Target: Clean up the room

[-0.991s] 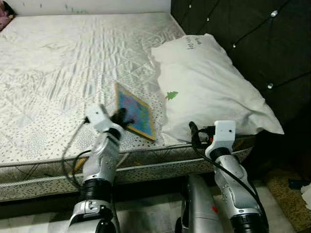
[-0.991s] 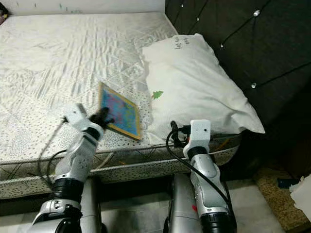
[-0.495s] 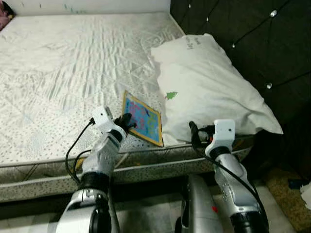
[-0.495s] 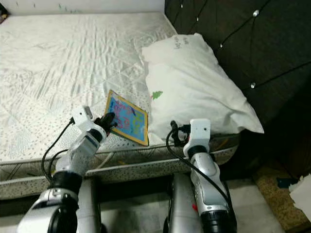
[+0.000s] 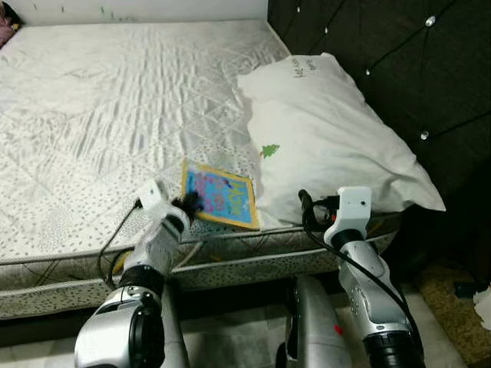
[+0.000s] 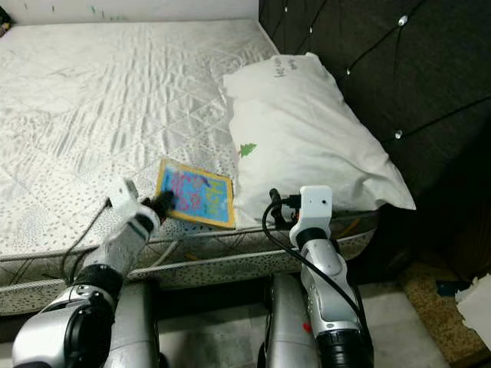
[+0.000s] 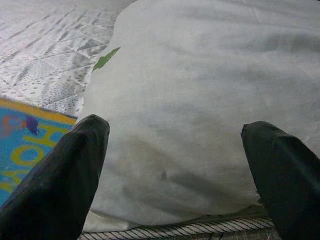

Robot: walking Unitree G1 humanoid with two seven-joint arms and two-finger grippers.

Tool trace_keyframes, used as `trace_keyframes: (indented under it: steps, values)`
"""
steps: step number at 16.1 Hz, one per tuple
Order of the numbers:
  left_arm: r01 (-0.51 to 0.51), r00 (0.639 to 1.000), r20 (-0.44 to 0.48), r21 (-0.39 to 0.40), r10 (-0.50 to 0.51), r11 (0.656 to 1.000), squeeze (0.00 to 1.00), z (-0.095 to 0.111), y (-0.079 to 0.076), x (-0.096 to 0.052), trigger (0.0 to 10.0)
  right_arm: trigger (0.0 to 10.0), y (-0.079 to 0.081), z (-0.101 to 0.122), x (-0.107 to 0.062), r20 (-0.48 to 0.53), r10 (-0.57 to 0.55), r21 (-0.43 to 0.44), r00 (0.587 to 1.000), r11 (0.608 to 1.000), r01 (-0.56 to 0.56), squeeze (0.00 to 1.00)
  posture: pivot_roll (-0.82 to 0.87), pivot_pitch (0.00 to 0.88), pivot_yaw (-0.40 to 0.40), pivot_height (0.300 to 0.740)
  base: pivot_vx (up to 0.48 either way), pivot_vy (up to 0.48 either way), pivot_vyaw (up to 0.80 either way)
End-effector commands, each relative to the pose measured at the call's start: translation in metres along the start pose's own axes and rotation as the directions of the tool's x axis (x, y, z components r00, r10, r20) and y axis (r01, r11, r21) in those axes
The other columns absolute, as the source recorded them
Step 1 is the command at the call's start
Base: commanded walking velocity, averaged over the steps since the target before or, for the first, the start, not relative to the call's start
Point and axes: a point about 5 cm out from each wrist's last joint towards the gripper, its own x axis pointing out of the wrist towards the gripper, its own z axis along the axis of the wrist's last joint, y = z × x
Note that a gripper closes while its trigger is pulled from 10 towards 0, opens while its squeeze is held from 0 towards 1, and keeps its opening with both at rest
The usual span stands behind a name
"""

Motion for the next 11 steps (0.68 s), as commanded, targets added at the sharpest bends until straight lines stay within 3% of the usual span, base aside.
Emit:
trace_keyframes:
  steps: [1,5,11]
  values:
    - [-0.022,0.998,-0.063,0.016,0.023,1.0,1.0,-0.012,0.004,-0.001,10.0,10.0,-0.004,0.002,0.002,0.003,-0.012,0.001,1.0,1.0,0.012,0.0,-0.07,0.0,-0.036,0.516,0.0,0.0,0.0]
    - [-0.128,0.986,-0.1,0.029,0.131,0.991,1.0,-0.016,0.027,-0.007,10.0,10.0,-0.004,0.002,0.003,0.003,-0.013,-0.001,1.0,1.0,0.013,0.0,-0.07,0.0,-0.032,0.516,0.0,0.0,0.0]
    - [-0.215,0.976,-0.033,0.049,0.217,0.975,1.0,0.003,0.046,-0.011,10.0,10.0,-0.004,0.002,0.003,0.002,-0.014,-0.002,1.0,1.0,0.014,0.0,-0.07,0.0,-0.031,0.516,0.0,0.0,0.0]
